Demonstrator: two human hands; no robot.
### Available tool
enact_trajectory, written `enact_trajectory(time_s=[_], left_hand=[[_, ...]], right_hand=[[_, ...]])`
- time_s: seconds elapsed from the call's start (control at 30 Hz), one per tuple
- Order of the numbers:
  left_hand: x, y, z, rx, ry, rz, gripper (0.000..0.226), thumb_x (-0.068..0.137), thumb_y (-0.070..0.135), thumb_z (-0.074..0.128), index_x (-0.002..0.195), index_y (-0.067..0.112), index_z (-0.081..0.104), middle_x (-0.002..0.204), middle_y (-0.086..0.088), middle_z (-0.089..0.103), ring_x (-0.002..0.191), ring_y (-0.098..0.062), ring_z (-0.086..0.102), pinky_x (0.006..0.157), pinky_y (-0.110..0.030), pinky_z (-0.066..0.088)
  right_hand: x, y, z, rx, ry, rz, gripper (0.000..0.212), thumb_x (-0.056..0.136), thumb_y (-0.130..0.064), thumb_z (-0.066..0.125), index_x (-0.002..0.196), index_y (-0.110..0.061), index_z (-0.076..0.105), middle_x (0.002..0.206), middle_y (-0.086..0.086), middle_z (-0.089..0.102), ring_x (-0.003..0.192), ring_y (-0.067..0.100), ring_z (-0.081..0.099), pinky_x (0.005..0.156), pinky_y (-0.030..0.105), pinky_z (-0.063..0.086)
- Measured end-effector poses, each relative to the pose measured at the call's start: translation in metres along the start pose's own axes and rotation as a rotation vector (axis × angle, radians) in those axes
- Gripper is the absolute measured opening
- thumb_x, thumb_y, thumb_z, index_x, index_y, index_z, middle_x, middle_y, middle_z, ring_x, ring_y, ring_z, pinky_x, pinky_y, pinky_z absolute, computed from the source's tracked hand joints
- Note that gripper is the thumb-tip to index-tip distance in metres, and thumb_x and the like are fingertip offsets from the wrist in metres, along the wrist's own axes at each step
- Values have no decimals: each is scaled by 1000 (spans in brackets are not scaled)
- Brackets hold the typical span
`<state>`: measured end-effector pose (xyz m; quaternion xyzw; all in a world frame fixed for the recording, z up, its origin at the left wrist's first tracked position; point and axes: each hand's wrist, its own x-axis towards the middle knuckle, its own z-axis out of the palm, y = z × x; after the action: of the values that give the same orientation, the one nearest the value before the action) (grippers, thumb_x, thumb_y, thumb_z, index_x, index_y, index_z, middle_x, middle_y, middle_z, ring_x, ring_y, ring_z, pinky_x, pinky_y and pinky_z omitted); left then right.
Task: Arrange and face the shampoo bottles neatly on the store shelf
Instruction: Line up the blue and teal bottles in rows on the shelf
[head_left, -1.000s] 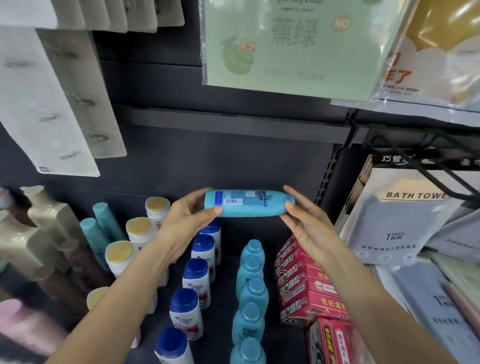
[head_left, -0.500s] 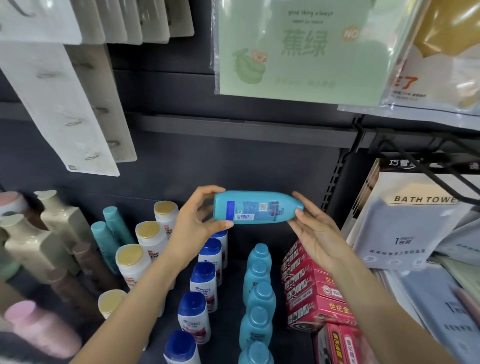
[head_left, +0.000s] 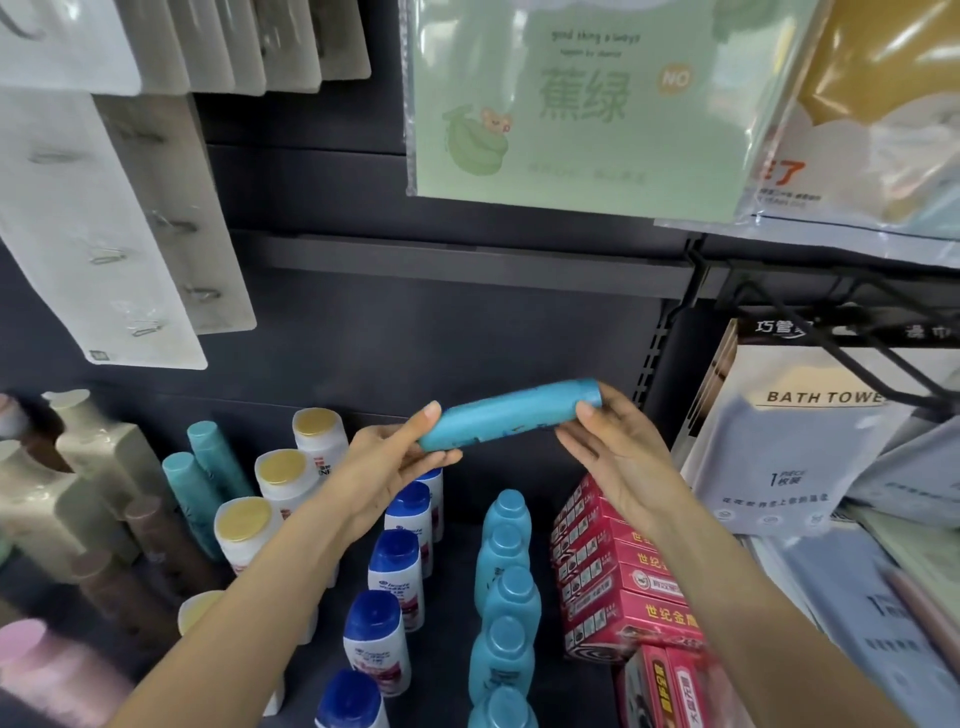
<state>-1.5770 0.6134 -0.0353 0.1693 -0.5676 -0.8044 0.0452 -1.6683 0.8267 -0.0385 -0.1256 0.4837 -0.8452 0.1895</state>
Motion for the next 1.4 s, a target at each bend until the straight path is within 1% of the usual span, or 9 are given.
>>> enact_trajectory(time_s=[0.17, 0.37, 0.63, 0.7, 0.77, 0.83, 0.97, 1.23, 1.4], left_hand=[[4, -5, 3, 119, -7, -174, 55, 84, 50, 56, 105, -1, 62, 90, -23, 71, 81, -25, 72, 60, -20, 57], [9, -15, 7, 90, -72, -20, 35, 90, 27, 57, 116, 4, 60, 102, -14, 71, 93, -23, 70, 75, -21, 57], [15, -24, 4, 179, -104, -44, 27, 92, 29, 55, 110, 11, 63, 102, -9, 72, 93, -20, 70, 77, -21, 56], [21, -30, -2, 408, -44, 13, 31, 91, 30, 57, 112, 8, 64, 97, -8, 72, 88, -19, 71, 81, -27, 56], [29, -36, -13, 824, 116, 169, 33, 91, 29, 60, 114, 6, 63, 96, -7, 71, 85, -18, 69, 83, -31, 54], [35, -42, -26, 1117, 200, 305, 33, 91, 26, 59, 120, 10, 60, 107, -6, 67, 95, -17, 64, 87, -30, 51], [46, -49, -46, 1459, 55, 395, 44, 94, 26, 53, 136, 17, 45, 132, -3, 50, 120, -20, 46, 100, -30, 40], [59, -58, -56, 1519, -94, 303, 53, 97, 30, 46, 146, 21, 29, 154, 4, 25, 140, -16, 25, 114, -29, 24], [64, -57, -55, 1519, -133, 278, 51, 98, 29, 45, 146, 18, 31, 155, 4, 22, 139, -14, 30, 113, -24, 24]], right_hand=[[3, -8, 10, -232, 84, -86, 22, 84, -20, 63, 97, -7, 51, 105, 10, 68, 104, 23, 66, 86, 33, 56], [10, -19, 18, -350, 306, -101, 29, 84, -28, 67, 97, -6, 55, 104, 14, 66, 97, 22, 68, 72, 31, 60], [6, -19, 24, -341, 178, -180, 23, 88, -11, 62, 110, -6, 58, 104, 11, 67, 98, 18, 67, 71, 24, 58], [9, -16, 28, -400, 160, -204, 20, 89, -11, 62, 108, -12, 59, 103, 7, 67, 97, 14, 66, 72, 24, 58], [14, -11, 30, -542, 147, -245, 20, 88, -13, 63, 108, -17, 57, 101, 0, 66, 95, 11, 66, 74, 23, 57], [19, -4, 28, -751, 147, -321, 25, 87, -17, 65, 110, -20, 56, 98, -9, 64, 92, 6, 64, 75, 18, 54], [30, 7, 18, -1030, 77, -394, 30, 86, -16, 66, 114, -17, 56, 103, -7, 61, 91, 4, 59, 80, 11, 46], [51, 40, 0, -1213, -69, -238, 35, 83, -9, 69, 117, -7, 60, 113, 4, 59, 101, 19, 59, 92, 32, 48], [59, 60, -9, -1265, -35, -116, 41, 80, -11, 73, 119, -9, 62, 112, 4, 64, 100, 14, 60, 88, 19, 44]])
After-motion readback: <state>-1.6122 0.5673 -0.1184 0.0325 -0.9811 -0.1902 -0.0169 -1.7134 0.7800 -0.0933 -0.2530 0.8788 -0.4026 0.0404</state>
